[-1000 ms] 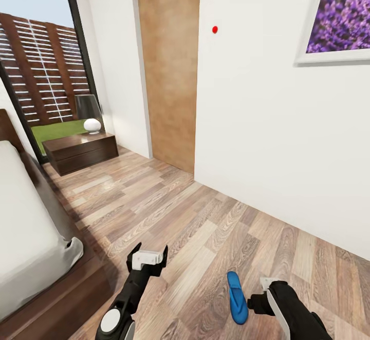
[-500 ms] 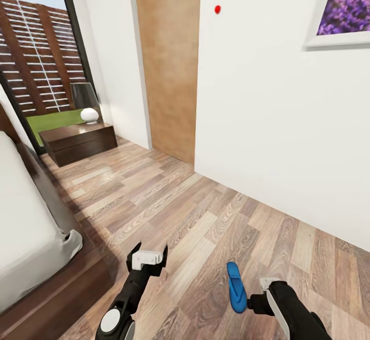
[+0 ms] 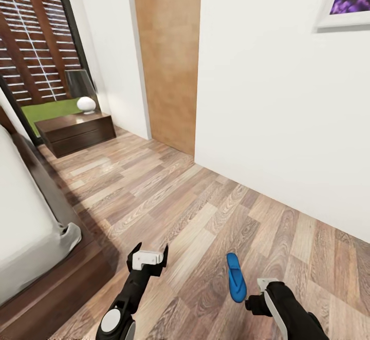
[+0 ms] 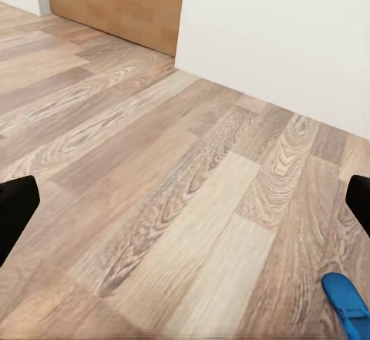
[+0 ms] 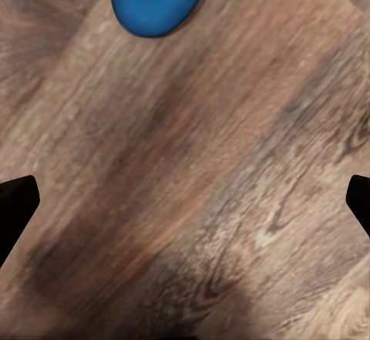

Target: In the bedroom, move the book from the bed onto either nightstand, and place the two sandals side by side next to the bed.

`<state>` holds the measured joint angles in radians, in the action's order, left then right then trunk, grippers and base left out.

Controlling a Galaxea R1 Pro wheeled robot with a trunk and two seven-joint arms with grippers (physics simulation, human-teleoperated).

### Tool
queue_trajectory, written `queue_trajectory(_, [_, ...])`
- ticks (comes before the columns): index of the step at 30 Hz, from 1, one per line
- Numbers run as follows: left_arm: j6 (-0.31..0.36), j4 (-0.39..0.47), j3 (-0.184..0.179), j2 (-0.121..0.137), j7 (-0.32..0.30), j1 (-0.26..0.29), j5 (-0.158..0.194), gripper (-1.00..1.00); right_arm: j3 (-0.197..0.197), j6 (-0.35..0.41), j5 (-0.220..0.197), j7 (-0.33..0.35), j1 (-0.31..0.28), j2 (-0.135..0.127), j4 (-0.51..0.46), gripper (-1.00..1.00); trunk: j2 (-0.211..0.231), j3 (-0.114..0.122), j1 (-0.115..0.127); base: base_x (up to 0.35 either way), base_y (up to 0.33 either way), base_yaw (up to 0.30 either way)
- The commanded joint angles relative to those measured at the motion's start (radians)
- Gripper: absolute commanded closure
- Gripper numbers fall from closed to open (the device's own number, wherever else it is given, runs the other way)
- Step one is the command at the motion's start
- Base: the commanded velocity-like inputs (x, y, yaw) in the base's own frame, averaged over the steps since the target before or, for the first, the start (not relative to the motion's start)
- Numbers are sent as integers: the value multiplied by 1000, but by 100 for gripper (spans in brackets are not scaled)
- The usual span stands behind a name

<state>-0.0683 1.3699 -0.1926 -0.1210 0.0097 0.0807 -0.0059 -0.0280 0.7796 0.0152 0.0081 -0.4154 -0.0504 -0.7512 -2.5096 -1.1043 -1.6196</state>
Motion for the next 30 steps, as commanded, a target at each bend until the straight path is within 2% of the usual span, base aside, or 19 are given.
queue_trajectory(1, [-3, 0, 0, 0, 1, 0, 0, -100, 10, 4, 1, 0, 0, 1, -1, -100, -1, -5, 0, 0, 0, 0])
queue_trajectory(6, [-2, -1, -1, 0, 0, 0, 2, -100, 42, 4, 1, 0, 0, 3, -1, -100, -1, -16, -2, 0, 0, 0])
queue_trajectory(12, [-1, -2, -1, 0, 0, 0, 3, -100, 45, 4, 1, 0, 0, 4, 0, -100, -1, -16, -2, 18, 0, 0])
queue_trajectory(18, [2, -2, -1, 0, 0, 1, 3, -100, 48, 3, 1, 0, 0, 8, 1, -100, -1, -16, -2, 237, 0, 0])
queue_trajectory(30, [2, -3, -2, 0, -1, 0, 3, -100, 48, 2, 1, 0, 0, 11, 1, -100, -1, -16, -2, 128, 0, 0])
